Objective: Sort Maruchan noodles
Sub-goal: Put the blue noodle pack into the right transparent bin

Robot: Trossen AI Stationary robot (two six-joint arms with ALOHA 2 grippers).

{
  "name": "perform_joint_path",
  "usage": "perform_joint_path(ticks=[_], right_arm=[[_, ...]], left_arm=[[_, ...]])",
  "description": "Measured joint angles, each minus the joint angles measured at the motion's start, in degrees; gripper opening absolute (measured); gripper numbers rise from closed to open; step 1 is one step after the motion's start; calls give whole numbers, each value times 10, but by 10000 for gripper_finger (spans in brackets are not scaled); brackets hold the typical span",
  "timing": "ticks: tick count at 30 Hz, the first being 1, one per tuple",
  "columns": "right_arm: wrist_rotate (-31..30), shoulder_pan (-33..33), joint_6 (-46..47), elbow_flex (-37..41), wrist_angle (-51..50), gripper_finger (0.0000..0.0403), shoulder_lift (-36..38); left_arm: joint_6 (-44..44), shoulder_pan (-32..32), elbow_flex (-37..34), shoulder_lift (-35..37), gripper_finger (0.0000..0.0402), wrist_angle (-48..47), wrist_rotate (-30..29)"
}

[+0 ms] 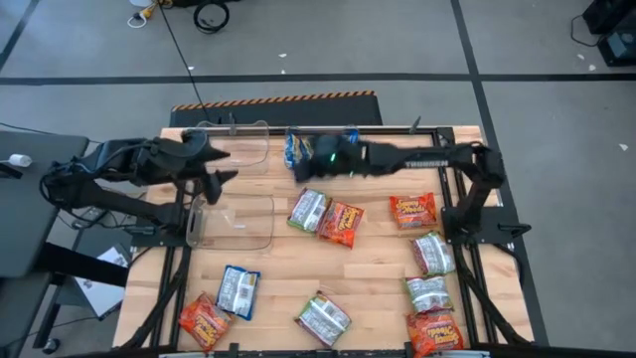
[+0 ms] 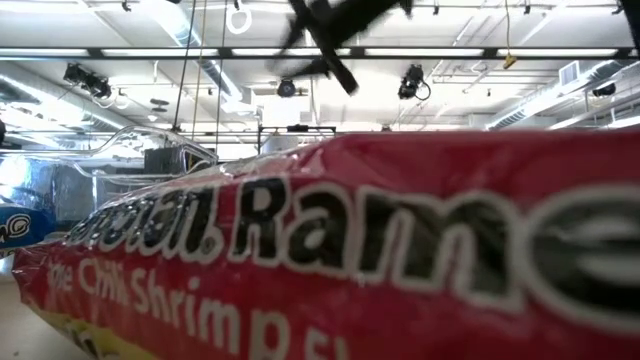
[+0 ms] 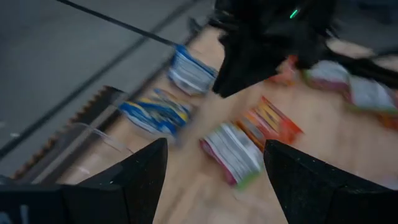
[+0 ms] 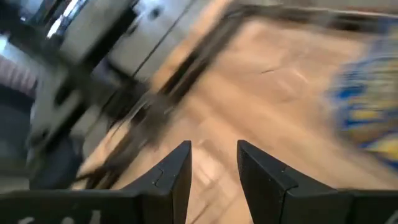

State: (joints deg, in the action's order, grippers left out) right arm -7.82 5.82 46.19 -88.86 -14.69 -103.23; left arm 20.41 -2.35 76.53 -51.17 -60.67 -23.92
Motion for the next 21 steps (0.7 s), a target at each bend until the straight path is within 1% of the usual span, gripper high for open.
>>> perform_joint_path(ticks=[3,7,11,15,18,21], right_arm=[[-33,-79,-63,-60,-17,134,-37],[-49,-175,-162,-113,-6,134,-96],[-81,-249,-199,-173,-15,134,-174],[-102,-288,-272,-281,-77,134,-268],[-121,-298,-361,-364,-121,134,-334],[-117,-301,-461,-420,-132,136,-380]], left_arm=[[15,-26,0,7,272,-23,24],[46,-68,0,22,272,-43,28],[94,-122,0,36,272,-50,33],[163,-179,0,41,272,-49,32],[207,-226,0,37,272,-45,18],[244,-270,0,28,272,-35,-13]])
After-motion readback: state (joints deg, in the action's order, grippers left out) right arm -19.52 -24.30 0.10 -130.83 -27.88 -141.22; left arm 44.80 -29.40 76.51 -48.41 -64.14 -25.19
